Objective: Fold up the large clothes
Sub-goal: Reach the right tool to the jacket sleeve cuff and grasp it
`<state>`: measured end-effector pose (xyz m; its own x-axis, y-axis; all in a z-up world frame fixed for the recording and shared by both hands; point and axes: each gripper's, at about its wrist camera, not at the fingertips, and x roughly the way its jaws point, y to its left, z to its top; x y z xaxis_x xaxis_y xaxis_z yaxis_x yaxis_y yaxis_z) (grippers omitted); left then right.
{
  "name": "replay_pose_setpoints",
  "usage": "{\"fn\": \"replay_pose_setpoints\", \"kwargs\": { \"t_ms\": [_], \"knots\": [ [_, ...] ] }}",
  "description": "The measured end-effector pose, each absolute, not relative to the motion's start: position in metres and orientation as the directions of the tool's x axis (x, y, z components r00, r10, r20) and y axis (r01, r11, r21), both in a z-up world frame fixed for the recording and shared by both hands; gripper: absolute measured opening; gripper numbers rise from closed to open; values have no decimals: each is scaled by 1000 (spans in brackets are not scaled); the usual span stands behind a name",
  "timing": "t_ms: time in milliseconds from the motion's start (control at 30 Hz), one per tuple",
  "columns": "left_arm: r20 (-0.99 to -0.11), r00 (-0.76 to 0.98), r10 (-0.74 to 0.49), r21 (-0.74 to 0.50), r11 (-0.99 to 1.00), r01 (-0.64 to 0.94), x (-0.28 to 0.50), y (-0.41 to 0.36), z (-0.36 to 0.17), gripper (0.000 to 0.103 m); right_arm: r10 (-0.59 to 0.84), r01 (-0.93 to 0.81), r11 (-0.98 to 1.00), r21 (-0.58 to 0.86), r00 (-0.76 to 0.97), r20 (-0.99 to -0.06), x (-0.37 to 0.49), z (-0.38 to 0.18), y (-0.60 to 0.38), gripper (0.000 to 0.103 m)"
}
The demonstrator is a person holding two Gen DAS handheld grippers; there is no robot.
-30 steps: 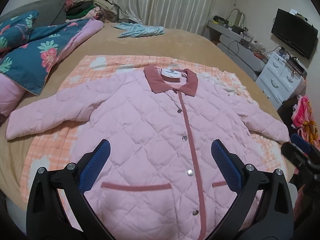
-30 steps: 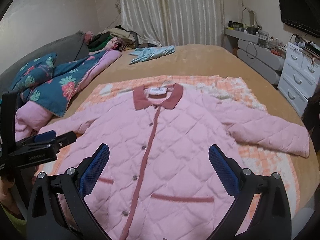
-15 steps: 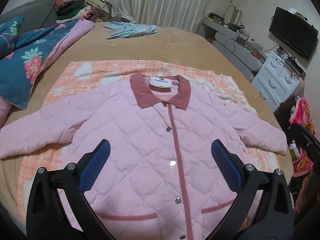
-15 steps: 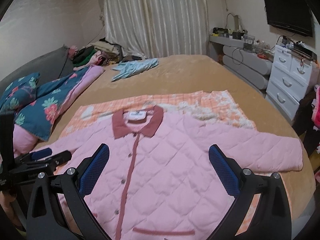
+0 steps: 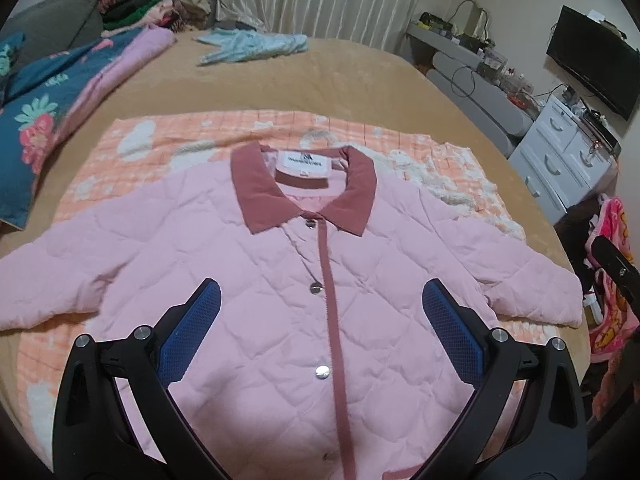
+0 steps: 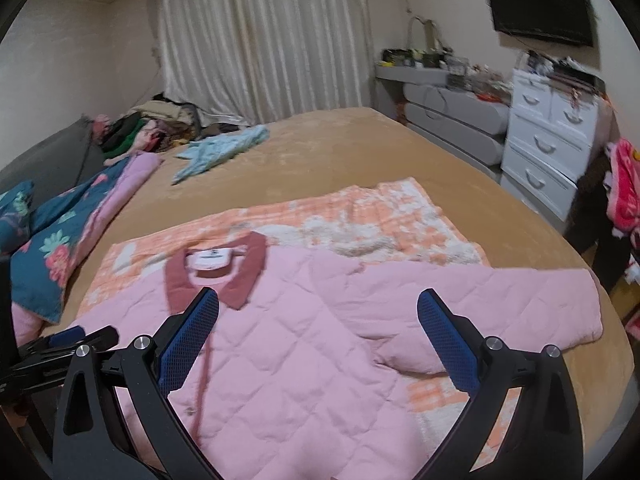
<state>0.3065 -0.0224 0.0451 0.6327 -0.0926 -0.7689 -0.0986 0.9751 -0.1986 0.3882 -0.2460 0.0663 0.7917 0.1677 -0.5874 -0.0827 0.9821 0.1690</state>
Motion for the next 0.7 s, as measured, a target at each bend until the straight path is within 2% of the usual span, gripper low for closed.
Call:
{"fn": "replay_pose_setpoints", "kwargs": {
  "t_ms": [567, 700],
  "knots": [
    [-789, 609, -82, -158, 985, -72, 354, -64, 9, 95, -24, 222, 951, 217, 749, -662, 433, 6, -361, 99],
    [-801, 592, -82, -146, 987, -60, 361, -79, 1, 95, -31, 288, 920, 267, 730, -683, 437, -9, -391, 99]
  ]
}}
